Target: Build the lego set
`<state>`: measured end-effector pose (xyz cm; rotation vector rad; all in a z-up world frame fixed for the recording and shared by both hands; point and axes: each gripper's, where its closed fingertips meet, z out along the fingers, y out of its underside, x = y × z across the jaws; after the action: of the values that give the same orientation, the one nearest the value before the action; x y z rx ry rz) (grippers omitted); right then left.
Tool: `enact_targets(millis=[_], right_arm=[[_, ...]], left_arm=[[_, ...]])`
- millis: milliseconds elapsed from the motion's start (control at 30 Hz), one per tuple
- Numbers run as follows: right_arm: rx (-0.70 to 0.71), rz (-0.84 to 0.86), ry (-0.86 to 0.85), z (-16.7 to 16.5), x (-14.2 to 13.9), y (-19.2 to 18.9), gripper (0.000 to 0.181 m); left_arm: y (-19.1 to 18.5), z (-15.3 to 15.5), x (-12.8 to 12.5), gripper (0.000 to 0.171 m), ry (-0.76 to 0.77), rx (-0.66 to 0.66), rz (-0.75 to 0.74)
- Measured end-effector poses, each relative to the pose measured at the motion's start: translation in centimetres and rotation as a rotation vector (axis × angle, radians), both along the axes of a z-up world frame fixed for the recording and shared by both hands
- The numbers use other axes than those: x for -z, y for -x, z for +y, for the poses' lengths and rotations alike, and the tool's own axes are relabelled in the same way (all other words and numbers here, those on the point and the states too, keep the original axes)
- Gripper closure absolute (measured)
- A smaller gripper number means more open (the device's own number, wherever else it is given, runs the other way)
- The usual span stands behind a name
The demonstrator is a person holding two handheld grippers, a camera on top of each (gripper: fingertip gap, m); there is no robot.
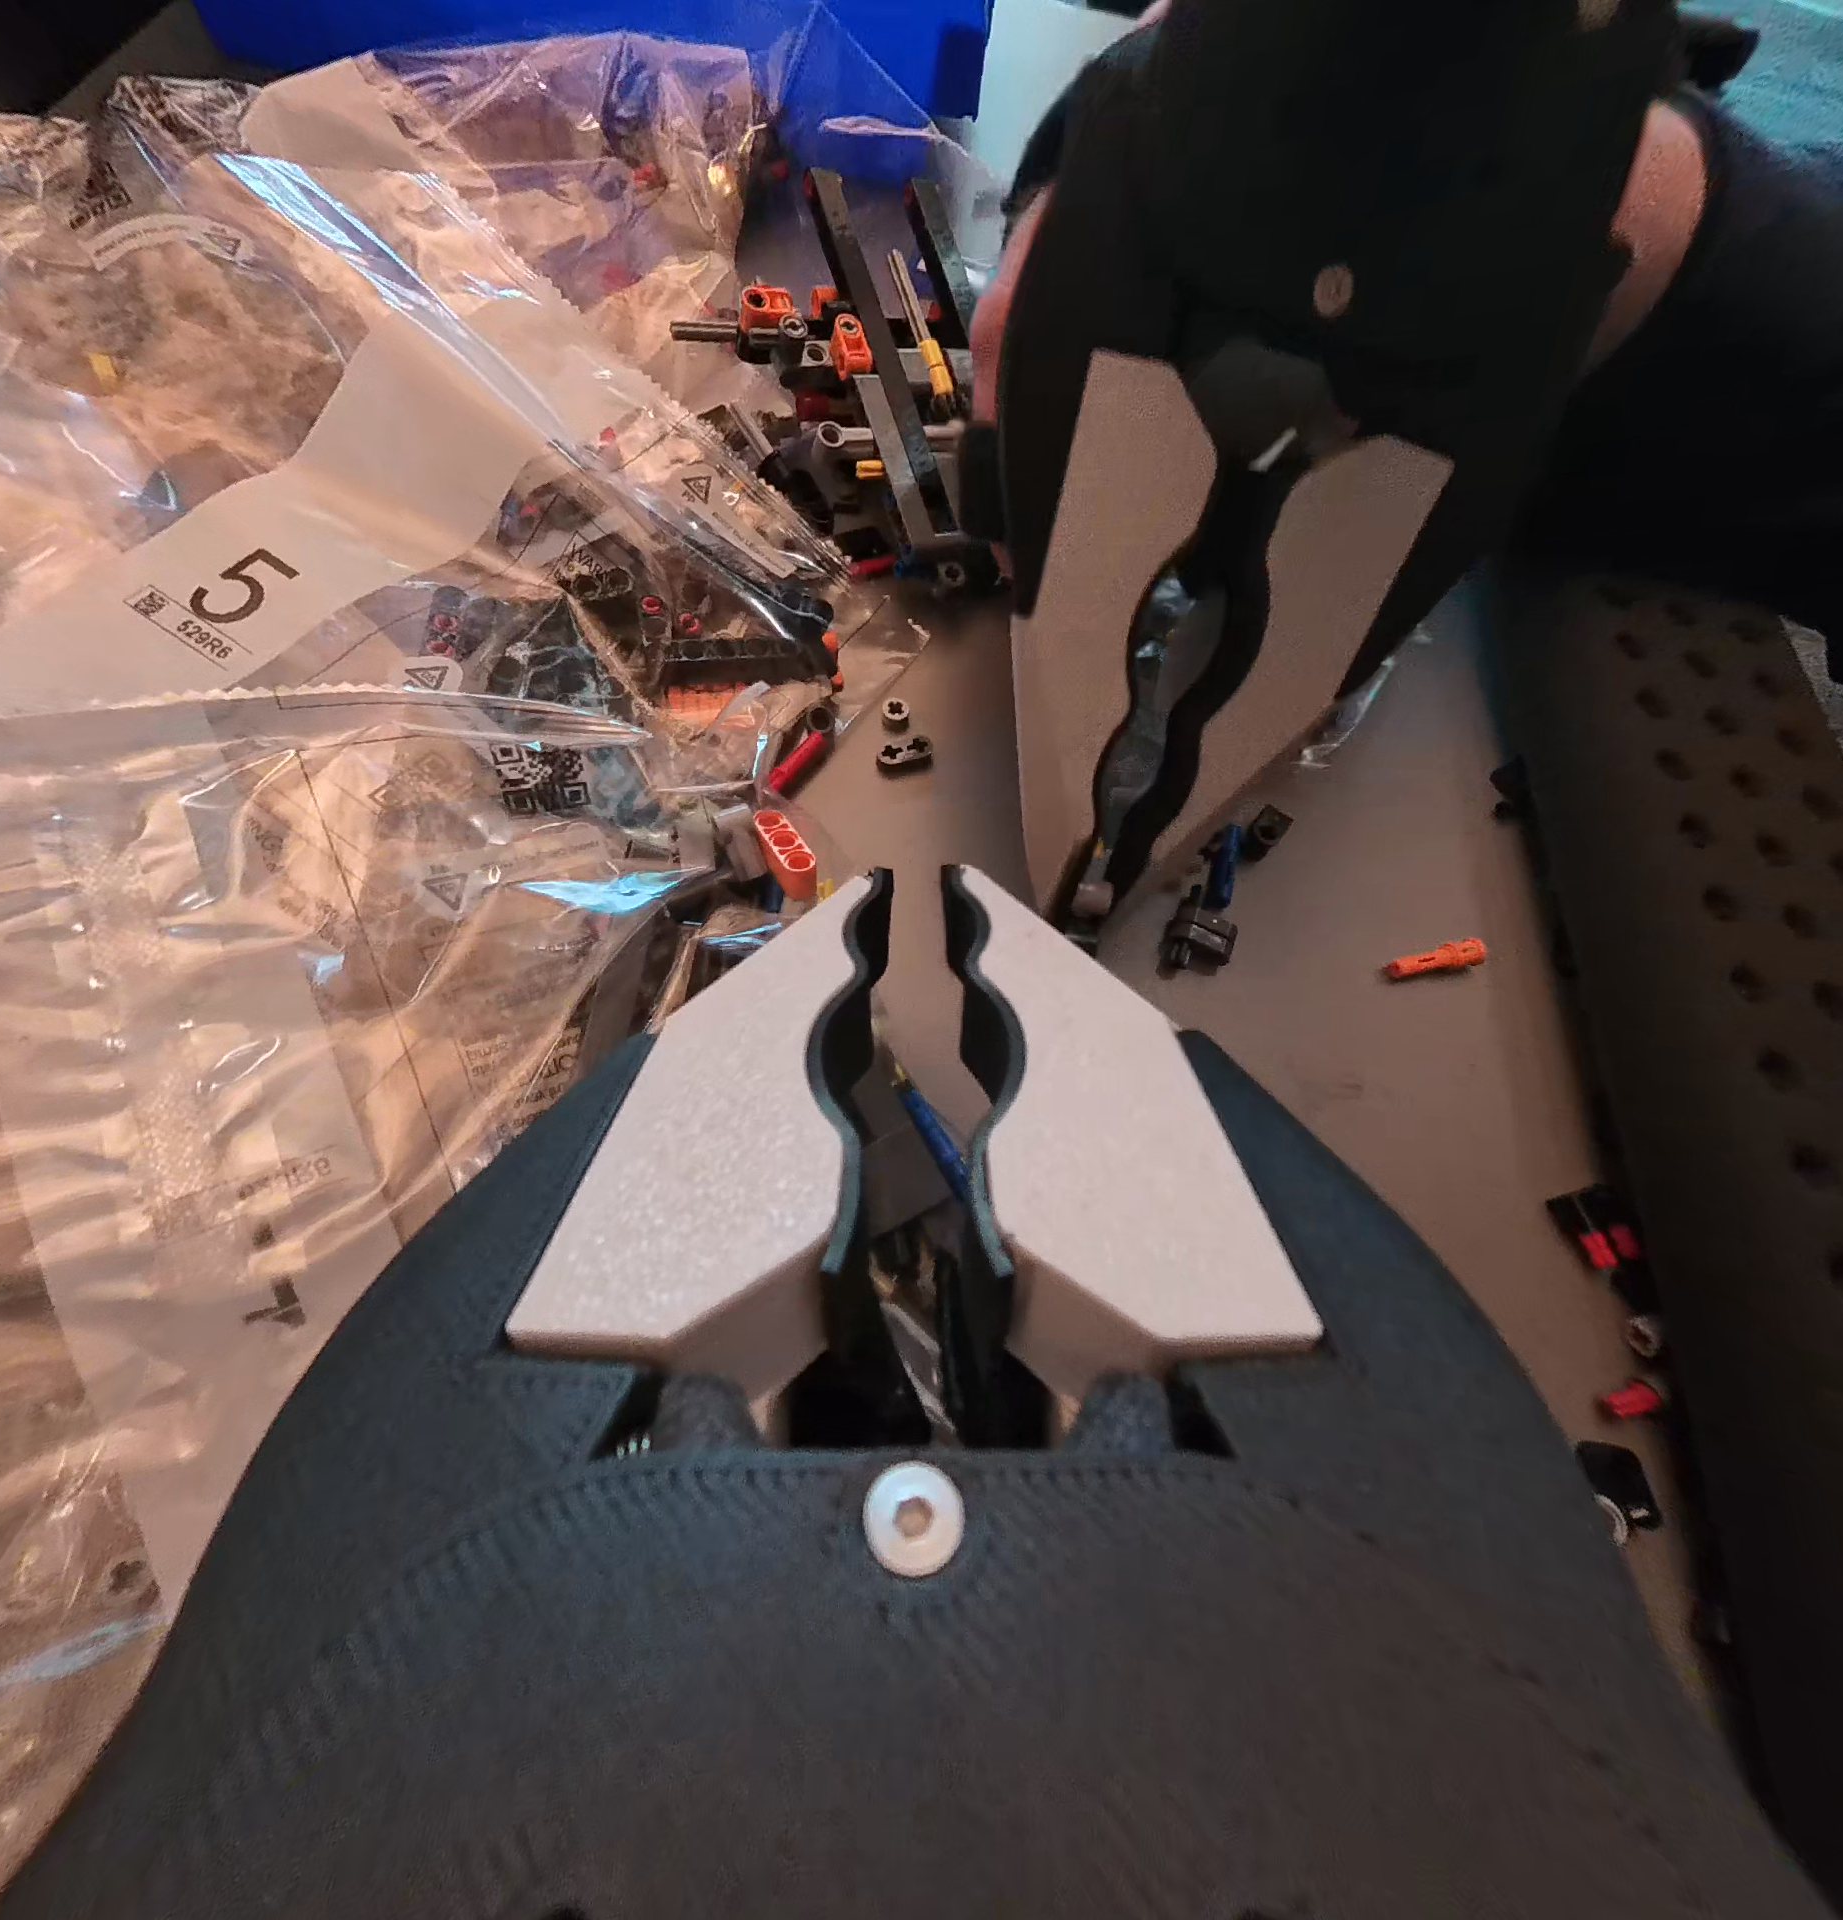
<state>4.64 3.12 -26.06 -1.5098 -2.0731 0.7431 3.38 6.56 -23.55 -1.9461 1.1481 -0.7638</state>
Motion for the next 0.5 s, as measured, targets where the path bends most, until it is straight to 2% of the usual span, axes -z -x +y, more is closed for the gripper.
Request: enact_targets(millis=[33, 233, 500], right_arm=[[0.016, 0.034, 0.031, 0.2, -0.7, 0.1, 0.176], [0.086, 0.191, 0.151, 1.3, -3.6, 0.1, 0.176], [0.088, 0.205, 0.167, 1.4, -3.7, 0.1, 0.176]], left_arm=[[0.0, -0.1, -0.1, 0.162, -0.006, 0.006, -0.006], [-0.6, -1.0, -1.1, 0.155, -0.032, 0.073, -0.054], [-1.4, -1.9, -1.0, 0.154, -0.087, 0.136, -0.031]])
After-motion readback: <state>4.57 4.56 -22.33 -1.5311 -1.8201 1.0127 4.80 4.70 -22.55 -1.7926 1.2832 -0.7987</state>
